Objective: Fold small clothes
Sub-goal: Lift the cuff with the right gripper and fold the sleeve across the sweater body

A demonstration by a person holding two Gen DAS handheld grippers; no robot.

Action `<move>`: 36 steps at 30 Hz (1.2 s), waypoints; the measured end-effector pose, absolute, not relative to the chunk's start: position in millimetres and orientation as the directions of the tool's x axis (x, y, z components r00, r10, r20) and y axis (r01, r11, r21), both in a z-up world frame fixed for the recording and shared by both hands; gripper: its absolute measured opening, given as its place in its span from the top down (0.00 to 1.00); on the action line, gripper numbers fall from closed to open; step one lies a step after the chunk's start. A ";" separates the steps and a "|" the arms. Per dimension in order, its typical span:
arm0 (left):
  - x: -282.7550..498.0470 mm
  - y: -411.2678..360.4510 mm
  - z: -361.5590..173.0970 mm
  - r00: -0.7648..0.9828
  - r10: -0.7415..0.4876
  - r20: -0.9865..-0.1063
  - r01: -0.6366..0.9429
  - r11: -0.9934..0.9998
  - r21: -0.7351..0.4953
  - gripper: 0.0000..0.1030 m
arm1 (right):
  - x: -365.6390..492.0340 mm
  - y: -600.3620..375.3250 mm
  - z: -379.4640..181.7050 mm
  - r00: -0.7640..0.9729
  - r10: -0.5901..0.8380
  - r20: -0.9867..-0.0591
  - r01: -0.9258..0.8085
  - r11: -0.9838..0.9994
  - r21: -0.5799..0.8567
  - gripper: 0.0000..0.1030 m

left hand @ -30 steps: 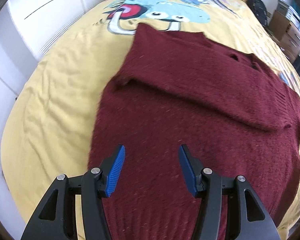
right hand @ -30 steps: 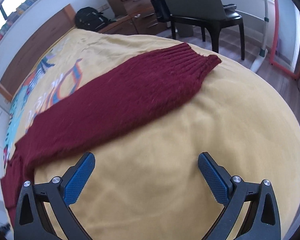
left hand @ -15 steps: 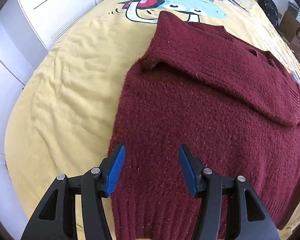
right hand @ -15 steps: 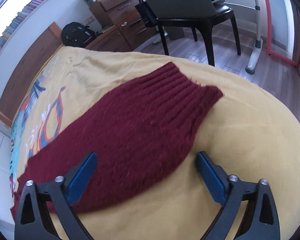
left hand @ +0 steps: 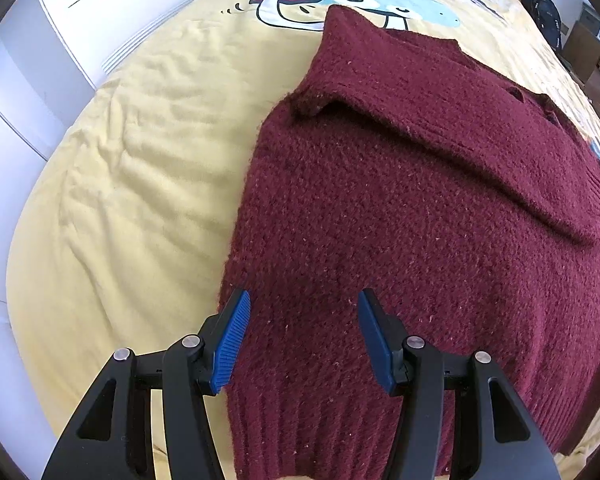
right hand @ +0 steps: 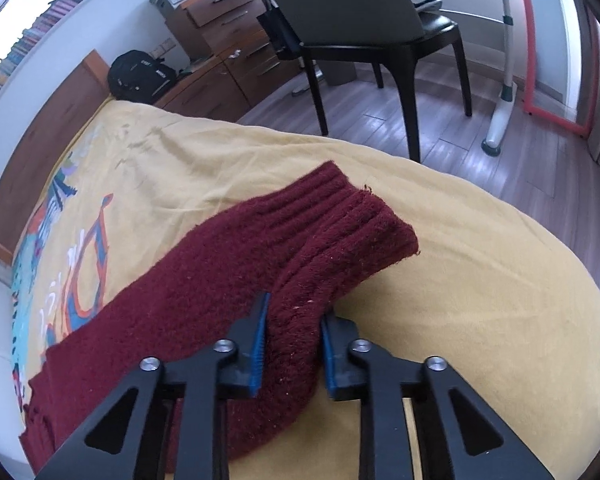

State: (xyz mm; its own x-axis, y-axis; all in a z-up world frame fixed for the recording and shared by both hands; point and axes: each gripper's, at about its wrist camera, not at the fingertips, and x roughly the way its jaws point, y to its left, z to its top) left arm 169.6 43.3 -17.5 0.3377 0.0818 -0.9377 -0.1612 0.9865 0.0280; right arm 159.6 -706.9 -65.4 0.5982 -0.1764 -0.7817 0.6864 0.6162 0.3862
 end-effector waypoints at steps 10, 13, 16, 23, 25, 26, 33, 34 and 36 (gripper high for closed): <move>162.2 55.0 -12.4 0.350 0.059 -0.935 -0.167 0.986 0.000 0.52 | 164.9 -698.9 -42.3 0.666 -0.106 -0.738 0.632 0.607 0.483 0.85; 157.9 59.9 -9.0 0.356 0.056 -0.933 -0.169 0.986 -0.005 0.52 | 173.2 -687.3 -28.5 0.662 -0.096 -0.743 0.613 0.639 0.464 0.85; 152.8 66.4 -6.2 0.363 0.052 -0.930 -0.171 0.985 -0.011 0.52 | 182.5 -672.2 -14.4 0.662 -0.082 -0.745 0.592 0.668 0.451 0.85; 137.8 85.8 3.3 0.388 0.033 -0.921 -0.181 0.983 -0.041 0.52 | 202.4 -631.1 14.0 0.672 -0.028 -0.740 0.531 0.714 0.456 0.86; 133.2 91.0 4.8 0.393 0.027 -0.919 -0.186 0.981 -0.051 0.52 | 210.1 -615.4 20.9 0.678 -0.003 -0.735 0.510 0.722 0.467 0.86; 130.7 94.2 5.6 0.396 0.024 -0.918 -0.190 0.980 -0.056 0.52 | 213.8 -607.0 24.4 0.680 0.013 -0.733 0.497 0.726 0.475 0.86; 111.9 122.2 8.4 0.409 0.010 -0.912 -0.219 0.972 -0.088 0.52 | 243.1 -542.0 41.5 0.676 0.104 -0.730 0.414 0.766 0.492 0.86; 108.4 127.9 8.1 0.409 0.003 -0.913 -0.227 0.969 -0.098 0.52 | 248.2 -529.6 43.1 0.671 0.119 -0.732 0.400 0.773 0.492 0.86; 104.5 135.4 8.1 0.409 0.001 -0.912 -0.235 0.966 -0.104 0.52 | 256.9 -508.4 45.5 0.660 0.140 -0.738 0.378 0.787 0.487 0.86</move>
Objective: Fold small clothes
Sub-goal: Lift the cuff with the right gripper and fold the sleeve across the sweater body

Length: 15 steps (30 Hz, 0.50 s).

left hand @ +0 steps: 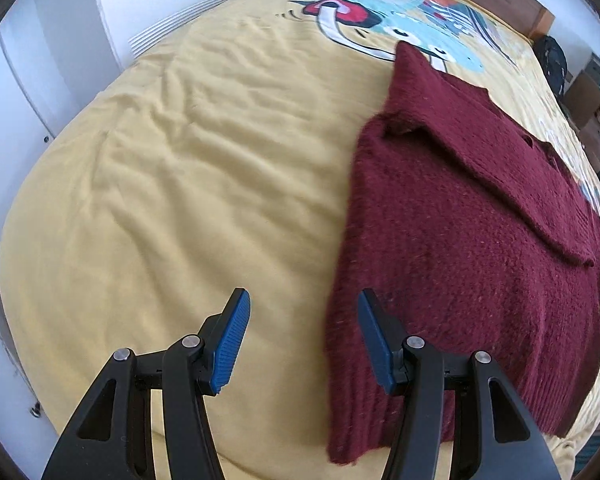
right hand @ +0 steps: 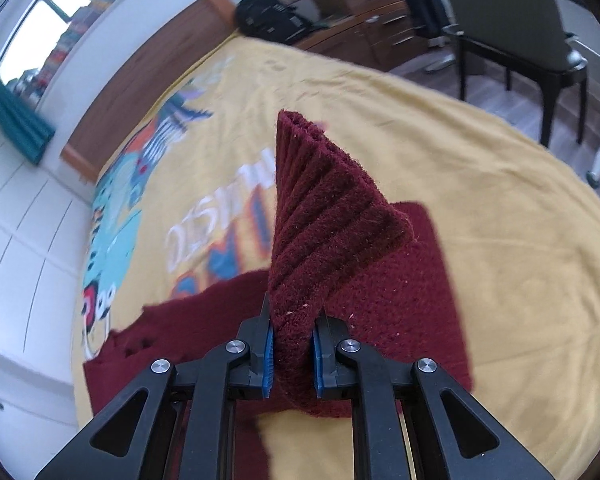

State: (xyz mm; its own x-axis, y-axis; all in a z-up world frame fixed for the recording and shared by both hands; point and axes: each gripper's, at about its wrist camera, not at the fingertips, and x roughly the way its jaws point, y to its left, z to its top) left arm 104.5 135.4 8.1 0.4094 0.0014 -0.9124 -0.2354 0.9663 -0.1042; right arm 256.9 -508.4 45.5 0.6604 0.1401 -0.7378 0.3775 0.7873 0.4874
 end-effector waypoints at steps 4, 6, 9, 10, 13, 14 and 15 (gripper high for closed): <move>96.3 149.3 7.2 0.407 0.015 -0.913 -0.243 0.966 -0.092 0.52 | 273.9 -458.2 50.5 0.634 0.196 -0.748 0.310 0.822 0.478 0.86; 94.8 152.1 6.0 0.403 0.030 -0.915 -0.240 0.968 -0.075 0.52 | 281.0 -436.6 52.5 0.623 0.220 -0.750 0.279 0.834 0.477 0.86; 91.3 154.6 5.6 0.410 0.034 -0.911 -0.231 0.971 -0.068 0.52 | 293.8 -401.5 55.6 0.607 0.259 -0.751 0.232 0.846 0.480 0.86; 90.7 154.6 5.6 0.416 0.035 -0.909 -0.226 0.972 -0.066 0.52 | 299.0 -385.7 56.9 0.600 0.274 -0.752 0.210 0.853 0.478 0.86; 93.4 153.9 3.7 0.431 0.026 -0.902 -0.217 0.973 -0.076 0.52 | 308.3 -354.8 58.0 0.583 0.303 -0.754 0.167 0.863 0.476 0.86; 95.0 154.6 3.2 0.435 0.022 -0.900 -0.215 0.973 -0.080 0.52 | 311.7 -343.3 59.1 0.579 0.315 -0.752 0.152 0.865 0.479 0.86; 94.6 153.8 3.9 0.442 0.017 -0.897 -0.211 0.974 -0.085 0.52 | 314.4 -335.3 60.0 0.576 0.322 -0.752 0.141 0.866 0.479 0.86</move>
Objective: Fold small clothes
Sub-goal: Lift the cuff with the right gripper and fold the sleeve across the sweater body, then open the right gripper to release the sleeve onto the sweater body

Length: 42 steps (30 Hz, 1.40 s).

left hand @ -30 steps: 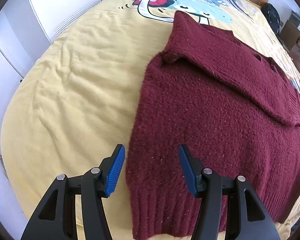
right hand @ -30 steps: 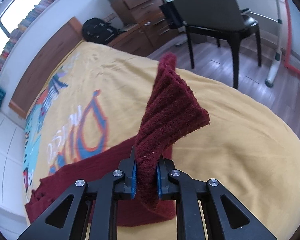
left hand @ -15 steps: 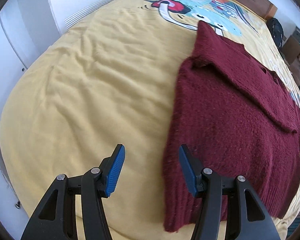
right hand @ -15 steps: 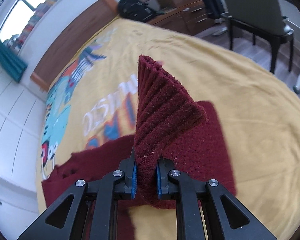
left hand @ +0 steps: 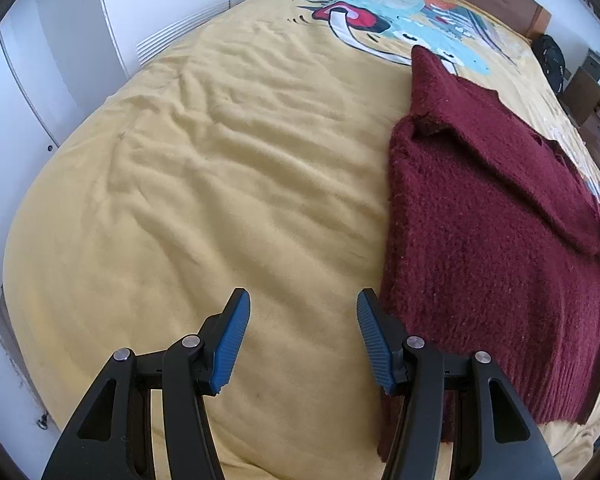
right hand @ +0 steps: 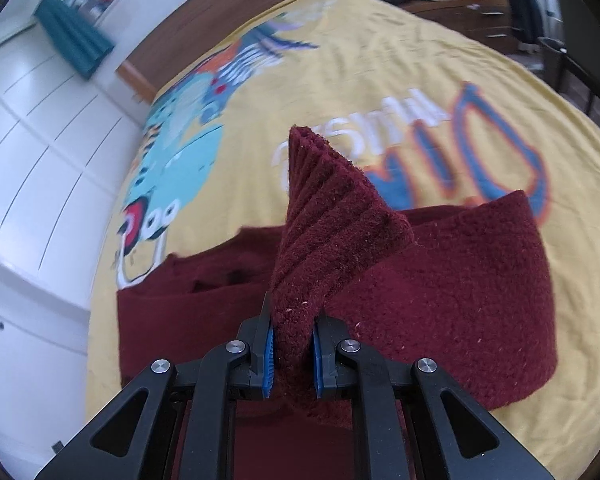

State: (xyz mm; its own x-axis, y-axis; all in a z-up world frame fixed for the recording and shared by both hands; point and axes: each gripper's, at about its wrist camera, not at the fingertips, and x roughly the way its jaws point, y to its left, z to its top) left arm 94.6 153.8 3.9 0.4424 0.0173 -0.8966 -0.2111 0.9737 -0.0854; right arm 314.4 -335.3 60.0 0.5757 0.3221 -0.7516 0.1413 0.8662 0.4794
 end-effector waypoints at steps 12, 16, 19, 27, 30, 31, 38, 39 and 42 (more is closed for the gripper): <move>98.1 161.0 5.2 0.483 -0.021 -0.875 -0.202 0.970 -0.135 0.52 | 339.9 -226.2 69.4 0.540 0.409 -0.735 0.011 0.870 0.492 0.86; 97.0 166.6 3.8 0.486 -0.024 -0.874 -0.208 0.968 -0.142 0.52 | 346.0 -195.8 71.9 0.541 0.429 -0.723 -0.019 0.866 0.499 0.86; 96.0 169.9 3.0 0.486 -0.026 -0.874 -0.208 0.967 -0.145 0.52 | 348.6 -174.0 69.2 0.539 0.441 -0.717 -0.039 0.864 0.502 0.86; 92.7 182.1 0.5 0.484 -0.009 -0.875 -0.219 0.967 -0.131 0.52 | 351.4 -110.1 52.2 0.498 0.468 -0.730 -0.105 0.868 0.485 0.86; 91.9 185.6 -1.9 0.478 -0.005 -0.878 -0.227 0.965 -0.129 0.52 | 352.8 -90.9 43.7 0.481 0.469 -0.741 -0.119 0.872 0.475 0.86; 91.6 186.4 -2.9 0.475 -0.005 -0.880 -0.228 0.965 -0.129 0.52 | 353.2 -85.7 41.0 0.476 0.469 -0.744 -0.123 0.873 0.472 0.86; 90.3 188.4 -6.7 0.464 -0.003 -0.886 -0.224 0.967 -0.120 0.52 | 353.3 -49.8 17.7 0.437 0.471 -0.766 -0.144 0.878 0.457 0.85; 90.1 189.1 -7.3 0.462 -0.003 -0.887 -0.225 0.967 -0.120 0.52 | 352.8 -43.5 12.9 0.428 0.471 -0.771 -0.150 0.878 0.454 0.84; 89.3 190.9 -8.7 0.459 -0.001 -0.888 -0.230 0.966 -0.120 0.52 | 352.3 -29.8 0.5 0.406 0.459 -0.790 -0.163 0.887 0.431 0.83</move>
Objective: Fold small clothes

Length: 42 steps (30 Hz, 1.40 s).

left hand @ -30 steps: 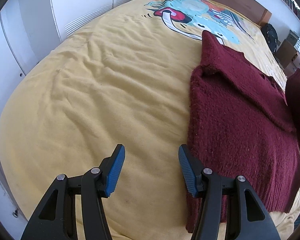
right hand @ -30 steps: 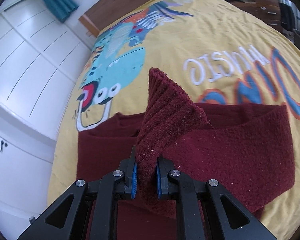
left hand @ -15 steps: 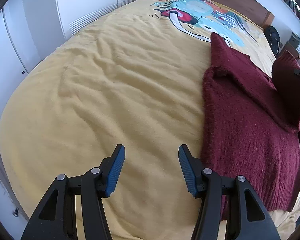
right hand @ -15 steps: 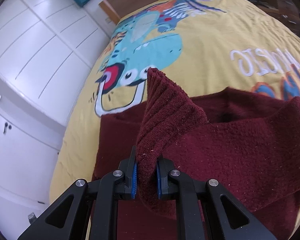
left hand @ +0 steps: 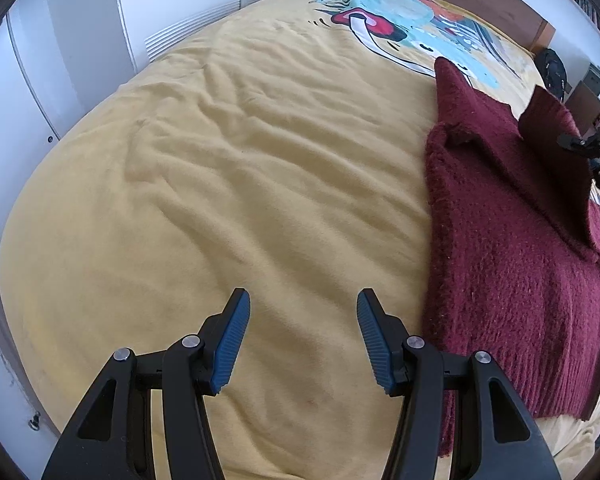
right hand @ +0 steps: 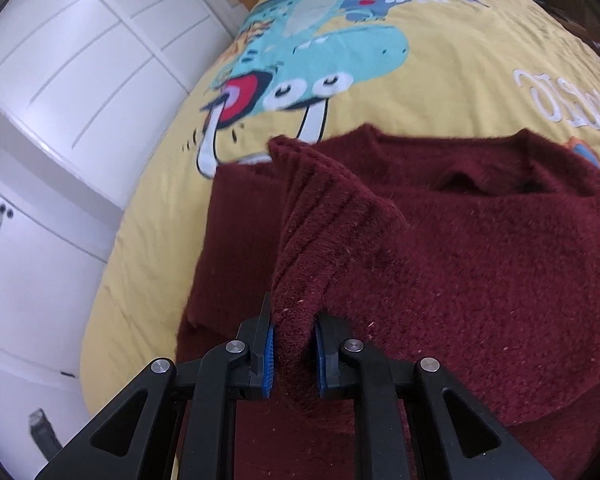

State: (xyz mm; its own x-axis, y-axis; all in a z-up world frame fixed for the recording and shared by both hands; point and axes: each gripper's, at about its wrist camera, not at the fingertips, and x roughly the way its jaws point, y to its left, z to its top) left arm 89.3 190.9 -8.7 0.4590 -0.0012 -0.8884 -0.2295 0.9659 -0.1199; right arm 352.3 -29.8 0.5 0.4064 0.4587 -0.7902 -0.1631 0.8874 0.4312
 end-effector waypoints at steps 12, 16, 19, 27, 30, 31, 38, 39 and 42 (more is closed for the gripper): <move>85.3 199.9 -9.9 0.448 0.021 -0.894 -0.243 0.965 -0.099 0.52 | 354.3 5.7 -44.2 0.340 0.412 -0.846 -0.179 0.911 0.372 0.70; 85.3 198.3 -7.1 0.451 0.023 -0.892 -0.242 0.965 -0.098 0.52 | 351.1 17.3 -41.9 0.339 0.430 -0.837 -0.208 0.902 0.379 0.66; 84.9 196.7 -3.7 0.457 0.026 -0.889 -0.237 0.967 -0.094 0.52 | 348.4 23.3 -39.0 0.332 0.447 -0.831 -0.232 0.892 0.387 0.66; 88.2 198.0 2.3 0.466 0.036 -0.884 -0.237 0.968 -0.085 0.52 | 337.5 13.2 -11.8 0.409 0.426 -0.807 -0.286 0.900 0.330 0.66; 89.1 196.8 1.8 0.466 0.035 -0.884 -0.239 0.967 -0.088 0.52 | 334.6 5.2 -5.6 0.455 0.377 -0.807 -0.279 0.921 0.274 0.65; 89.1 195.9 1.7 0.466 0.034 -0.884 -0.239 0.967 -0.089 0.52 | 336.8 1.7 -7.1 0.467 0.355 -0.810 -0.268 0.930 0.253 0.65; 89.5 194.0 0.8 0.459 0.033 -0.888 -0.234 0.969 -0.085 0.52 | 336.5 -4.0 -48.0 0.395 0.307 -0.866 -0.234 0.945 0.228 0.59; 89.6 194.0 0.6 0.457 0.035 -0.889 -0.234 0.969 -0.083 0.52 | 334.5 -2.7 -51.5 0.392 0.307 -0.867 -0.240 0.944 0.226 0.58; 90.3 193.8 2.4 0.458 0.043 -0.888 -0.235 0.969 -0.075 0.52 | 329.8 -5.0 -47.9 0.398 0.336 -0.854 -0.256 0.934 0.248 0.57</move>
State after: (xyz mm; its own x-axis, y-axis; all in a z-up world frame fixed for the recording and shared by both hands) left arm 90.3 193.8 2.4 0.4581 0.0428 -0.8879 -0.2351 0.9691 -0.0746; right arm 329.8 -5.0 -47.9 0.3978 0.3360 -0.8537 -0.2562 0.9342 0.2483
